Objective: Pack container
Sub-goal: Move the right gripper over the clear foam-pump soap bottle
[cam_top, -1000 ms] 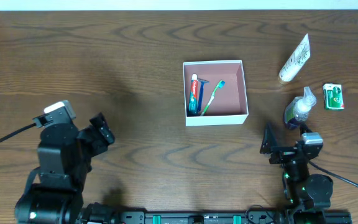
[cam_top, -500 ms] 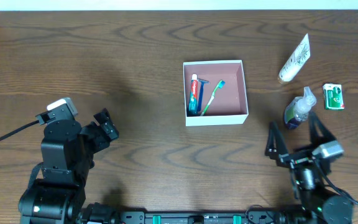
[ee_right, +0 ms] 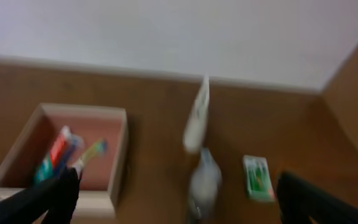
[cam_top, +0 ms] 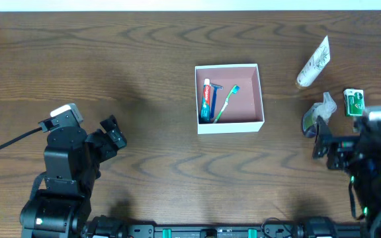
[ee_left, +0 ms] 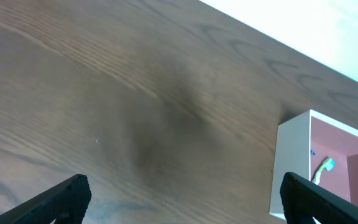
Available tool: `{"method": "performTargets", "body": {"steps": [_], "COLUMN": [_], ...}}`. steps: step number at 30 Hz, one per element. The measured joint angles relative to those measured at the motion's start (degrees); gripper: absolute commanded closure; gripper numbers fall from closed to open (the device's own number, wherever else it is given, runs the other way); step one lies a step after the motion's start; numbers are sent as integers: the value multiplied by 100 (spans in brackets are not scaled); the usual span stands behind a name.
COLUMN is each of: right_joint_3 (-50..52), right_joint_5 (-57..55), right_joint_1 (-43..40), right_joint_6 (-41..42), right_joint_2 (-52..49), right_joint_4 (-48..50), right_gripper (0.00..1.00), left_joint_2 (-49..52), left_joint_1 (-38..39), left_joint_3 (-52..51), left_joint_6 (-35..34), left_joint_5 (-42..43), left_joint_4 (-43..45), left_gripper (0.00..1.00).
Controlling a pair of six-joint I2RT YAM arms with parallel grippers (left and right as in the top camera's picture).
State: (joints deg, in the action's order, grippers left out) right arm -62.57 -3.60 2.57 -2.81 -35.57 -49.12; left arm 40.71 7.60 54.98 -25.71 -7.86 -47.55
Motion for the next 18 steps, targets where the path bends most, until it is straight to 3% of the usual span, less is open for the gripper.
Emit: {"method": "performTargets", "body": {"steps": [9, 14, 18], "right_joint_3": [-1980, -2321, -2321], "right_joint_5": [-59, -140, -195], "right_joint_1": [-227, -431, -476], "right_joint_6": [-448, -691, -728], "right_joint_2": [-2435, -3432, -3858], "right_joint_4": [-1985, -2924, -2916], "right_gripper": [1, 1, 1], "left_joint_2": [0, 0, 2], "left_joint_1": [0, 0, 0], "left_joint_3": [0, 0, 0], "left_joint_6": [2, 2, 0], "left_joint_5": [-2, -4, -4], "left_joint_4": [-2, 0, 0], "left_gripper": [2, 2, 2]}}
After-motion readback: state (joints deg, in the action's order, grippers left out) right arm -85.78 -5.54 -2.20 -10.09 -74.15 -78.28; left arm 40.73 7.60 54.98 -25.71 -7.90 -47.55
